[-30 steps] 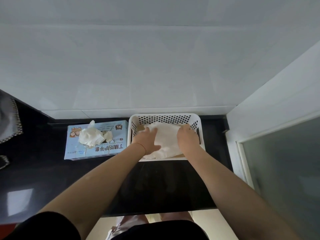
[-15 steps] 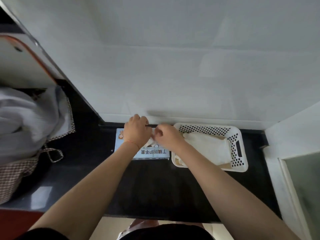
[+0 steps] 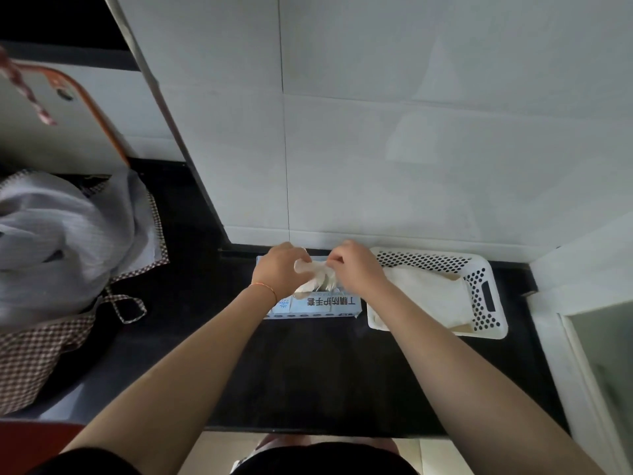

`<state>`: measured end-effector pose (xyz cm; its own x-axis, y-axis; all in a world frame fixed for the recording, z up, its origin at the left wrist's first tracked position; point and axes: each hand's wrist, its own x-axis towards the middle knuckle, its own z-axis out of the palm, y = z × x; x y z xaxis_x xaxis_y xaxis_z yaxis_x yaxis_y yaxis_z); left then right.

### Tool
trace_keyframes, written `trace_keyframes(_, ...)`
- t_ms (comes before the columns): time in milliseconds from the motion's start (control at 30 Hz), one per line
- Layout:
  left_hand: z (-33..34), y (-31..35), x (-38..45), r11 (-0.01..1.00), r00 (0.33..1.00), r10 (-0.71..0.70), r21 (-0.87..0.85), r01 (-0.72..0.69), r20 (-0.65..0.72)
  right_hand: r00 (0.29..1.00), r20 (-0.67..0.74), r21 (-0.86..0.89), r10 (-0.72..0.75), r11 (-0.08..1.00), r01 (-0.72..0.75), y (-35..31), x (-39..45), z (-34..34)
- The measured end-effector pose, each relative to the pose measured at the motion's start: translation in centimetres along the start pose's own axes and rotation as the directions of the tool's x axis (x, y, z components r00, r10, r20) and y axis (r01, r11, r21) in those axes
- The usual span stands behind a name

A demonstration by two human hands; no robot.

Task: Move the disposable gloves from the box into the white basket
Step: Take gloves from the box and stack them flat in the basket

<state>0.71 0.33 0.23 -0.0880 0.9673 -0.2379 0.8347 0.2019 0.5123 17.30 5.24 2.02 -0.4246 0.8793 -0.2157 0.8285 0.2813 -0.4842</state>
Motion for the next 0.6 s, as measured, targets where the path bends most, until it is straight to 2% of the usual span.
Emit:
trace_keyframes(200, -0.9, 0.8, -0.1, 0.996, 1.000, 0.014, 0.086, -0.016, 0.026, 0.990, -0.135, -0.020, -0.040, 0.999, 0.037, -1.3, -0.3, -0.2)
trace_keyframes(267, -1.2, 1.0, -0.1, 0.998, 1.000, 0.022, 0.053, -0.023, 0.016, 0.988, -0.152, -0.046, -0.029, 0.999, 0.022, -1.4, -0.4, -0.4)
trace_keyframes(433, -1.8, 0.0, -0.3, 0.995, 0.992, 0.048, -0.085, -0.058, -0.118, 0.993, -0.077, 0.013, 0.088, 0.996, -0.088, -1.0, -0.3, -1.1)
trace_keyframes(533, -2.3, 0.1, -0.2, 0.995, 0.989, 0.087, -0.046, -0.093, -0.120, 0.995, -0.012, 0.083, 0.095, 0.992, -0.094, -1.6, -0.2, -1.2)
trace_keyframes(600, -2.7, 0.4, -0.1, 0.995, 0.990, 0.096, -0.019, -0.099, -0.106, 0.996, 0.041, 0.215, 0.076, 0.973, -0.083, -2.4, -0.4, -1.1)
